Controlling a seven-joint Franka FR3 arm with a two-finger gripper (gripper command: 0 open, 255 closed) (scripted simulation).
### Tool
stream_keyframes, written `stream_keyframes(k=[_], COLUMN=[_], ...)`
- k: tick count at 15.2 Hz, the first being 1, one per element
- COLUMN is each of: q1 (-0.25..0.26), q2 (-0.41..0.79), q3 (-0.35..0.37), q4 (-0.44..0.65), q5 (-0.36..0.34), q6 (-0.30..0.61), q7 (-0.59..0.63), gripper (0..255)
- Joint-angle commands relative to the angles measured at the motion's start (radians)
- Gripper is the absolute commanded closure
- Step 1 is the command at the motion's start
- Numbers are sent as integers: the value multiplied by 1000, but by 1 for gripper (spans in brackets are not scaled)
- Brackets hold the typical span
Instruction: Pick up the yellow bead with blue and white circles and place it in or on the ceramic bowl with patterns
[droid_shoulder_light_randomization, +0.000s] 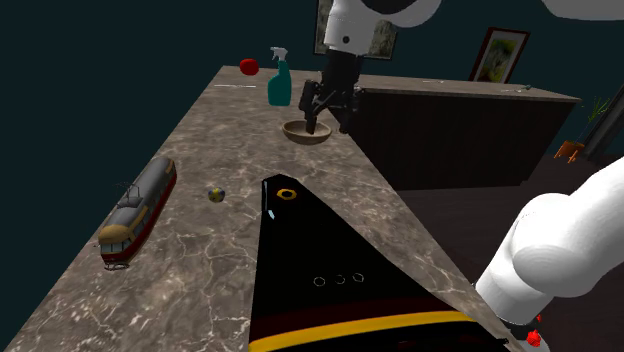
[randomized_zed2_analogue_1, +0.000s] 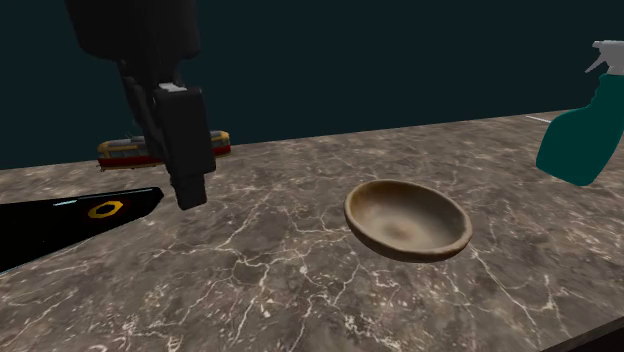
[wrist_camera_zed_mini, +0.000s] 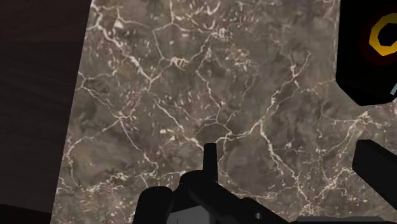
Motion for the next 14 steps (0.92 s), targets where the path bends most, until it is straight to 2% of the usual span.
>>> stream_keyframes(k=[1, 8, 14], q1=[11, 53, 120], q2=[63, 318, 565], q3=[33, 126, 178], q4=[41, 237, 460], q5=[2, -30, -91], q6=[9, 22, -2], q7=[43, 187, 313], gripper=[0, 0, 0])
